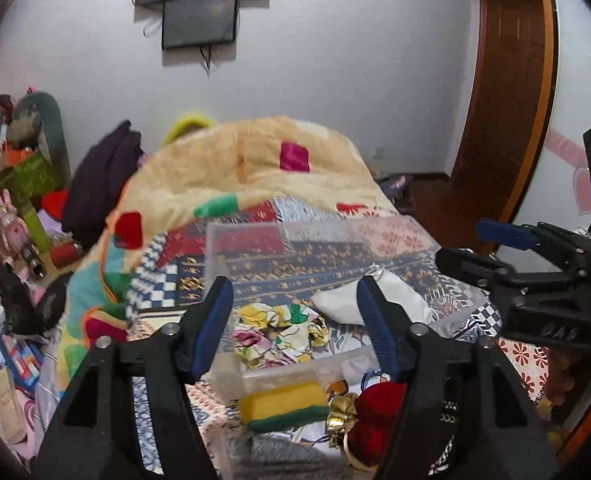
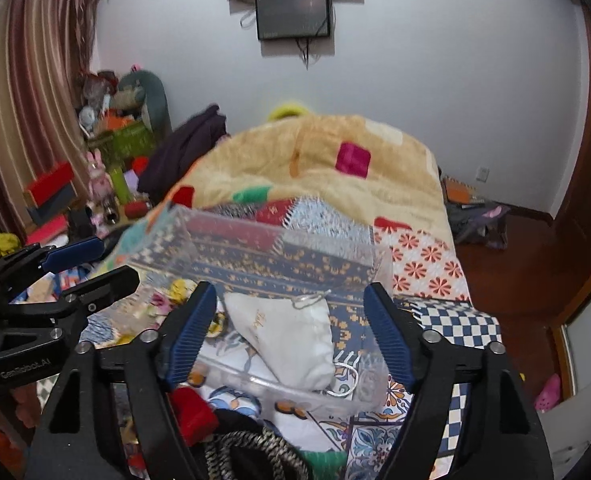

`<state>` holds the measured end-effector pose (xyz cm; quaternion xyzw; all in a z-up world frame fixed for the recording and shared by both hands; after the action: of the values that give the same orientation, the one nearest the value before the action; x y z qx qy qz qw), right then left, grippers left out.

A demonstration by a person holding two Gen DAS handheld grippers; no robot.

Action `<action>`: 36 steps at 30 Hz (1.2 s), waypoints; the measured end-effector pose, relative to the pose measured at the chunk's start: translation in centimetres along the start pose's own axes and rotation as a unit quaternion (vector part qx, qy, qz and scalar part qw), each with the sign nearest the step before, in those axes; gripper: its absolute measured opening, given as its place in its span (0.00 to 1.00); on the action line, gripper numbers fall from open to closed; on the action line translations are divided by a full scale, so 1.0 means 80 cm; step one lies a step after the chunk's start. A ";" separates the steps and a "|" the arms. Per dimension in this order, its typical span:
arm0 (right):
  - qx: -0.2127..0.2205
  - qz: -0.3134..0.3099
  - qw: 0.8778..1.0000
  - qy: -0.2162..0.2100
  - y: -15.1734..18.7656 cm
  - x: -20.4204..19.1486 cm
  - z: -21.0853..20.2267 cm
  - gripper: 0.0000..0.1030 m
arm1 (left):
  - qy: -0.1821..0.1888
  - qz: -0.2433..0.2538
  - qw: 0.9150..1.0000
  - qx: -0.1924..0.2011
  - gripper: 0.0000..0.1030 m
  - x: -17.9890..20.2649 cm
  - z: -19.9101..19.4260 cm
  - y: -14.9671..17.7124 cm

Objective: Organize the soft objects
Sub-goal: 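Lower the white pouch into the box with the right tool while the left drops the scrunchie, then grasp the braided bracelet with the right tool while the left tool grasps the yellow-green sponge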

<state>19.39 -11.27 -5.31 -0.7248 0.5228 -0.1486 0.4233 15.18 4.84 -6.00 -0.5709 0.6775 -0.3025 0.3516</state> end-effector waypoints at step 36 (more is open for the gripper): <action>-0.089 0.024 0.996 -0.013 0.113 0.040 0.005 0.12 | 0.034 -0.048 0.994 -0.090 0.53 0.006 0.037 0.108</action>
<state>15.21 -14.82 -13.23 -0.7488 0.5455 -0.0818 0.3674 12.71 5.76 -14.76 -0.6213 0.6853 -0.2764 0.2608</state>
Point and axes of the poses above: each gripper's, at about its wrist camera, not at the fingertips, and z roughly the way its jaws point, x to its right, y to its underside, the point moved 2 cm from there along z, roughly the way its jaws point, and after that the axes turned 13 degrees about z, right-handed, at the moved point
